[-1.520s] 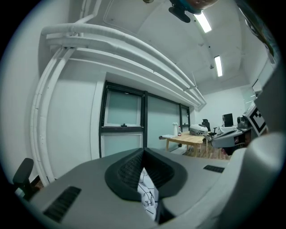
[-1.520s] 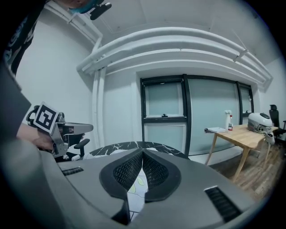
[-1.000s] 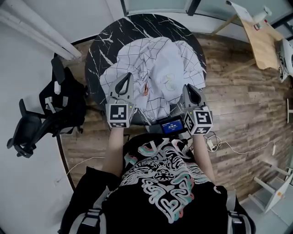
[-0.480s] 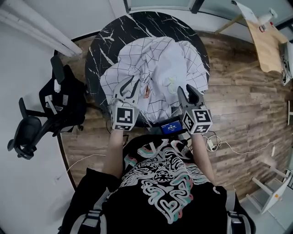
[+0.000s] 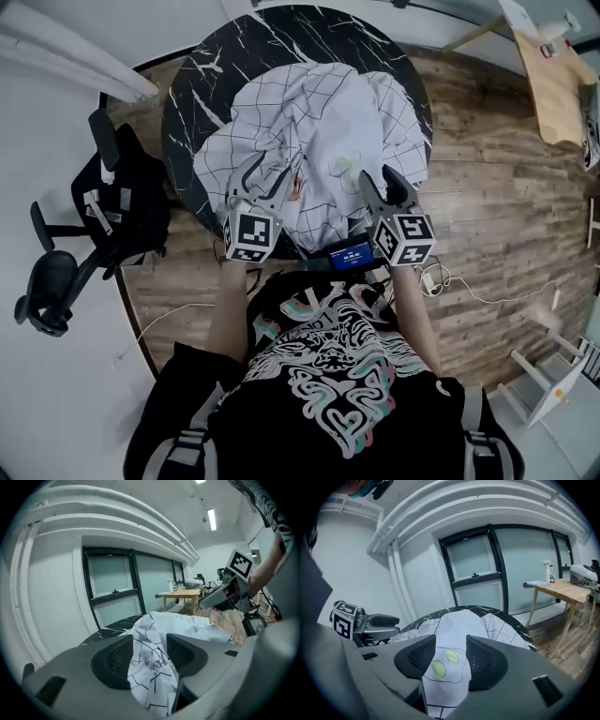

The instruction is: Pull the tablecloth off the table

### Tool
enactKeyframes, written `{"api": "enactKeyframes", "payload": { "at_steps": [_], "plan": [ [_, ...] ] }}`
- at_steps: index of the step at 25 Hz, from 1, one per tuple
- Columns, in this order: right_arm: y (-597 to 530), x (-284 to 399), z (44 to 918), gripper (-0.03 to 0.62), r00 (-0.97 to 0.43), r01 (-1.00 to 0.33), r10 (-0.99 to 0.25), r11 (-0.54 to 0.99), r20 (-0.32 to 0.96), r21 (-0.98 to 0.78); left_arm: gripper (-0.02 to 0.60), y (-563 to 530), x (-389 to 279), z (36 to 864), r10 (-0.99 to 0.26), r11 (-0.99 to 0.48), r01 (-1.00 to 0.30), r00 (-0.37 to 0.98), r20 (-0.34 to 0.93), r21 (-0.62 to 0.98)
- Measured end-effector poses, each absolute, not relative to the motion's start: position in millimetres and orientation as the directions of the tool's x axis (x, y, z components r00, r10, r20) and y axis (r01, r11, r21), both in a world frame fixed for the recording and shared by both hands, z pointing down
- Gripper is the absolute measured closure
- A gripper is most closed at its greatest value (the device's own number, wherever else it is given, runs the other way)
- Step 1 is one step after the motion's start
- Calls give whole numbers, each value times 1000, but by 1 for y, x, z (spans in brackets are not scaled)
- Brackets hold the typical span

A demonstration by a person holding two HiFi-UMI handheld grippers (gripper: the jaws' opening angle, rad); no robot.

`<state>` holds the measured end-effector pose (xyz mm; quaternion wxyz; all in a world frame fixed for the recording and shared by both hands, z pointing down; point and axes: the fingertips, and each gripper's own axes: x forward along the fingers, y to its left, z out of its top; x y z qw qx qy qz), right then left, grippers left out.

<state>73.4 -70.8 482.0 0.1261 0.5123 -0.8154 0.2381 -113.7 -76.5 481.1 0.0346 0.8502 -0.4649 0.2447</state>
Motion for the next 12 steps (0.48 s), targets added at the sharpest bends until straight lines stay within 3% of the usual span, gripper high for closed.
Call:
{"api": "enactKeyframes", "payload": {
  "at_steps": [12],
  "plan": [
    [-99, 78, 517, 341, -471, -880, -721, 346, 509, -325, 284, -81, -108, 537, -674, -654, -722, 421, 606, -226]
  ]
}}
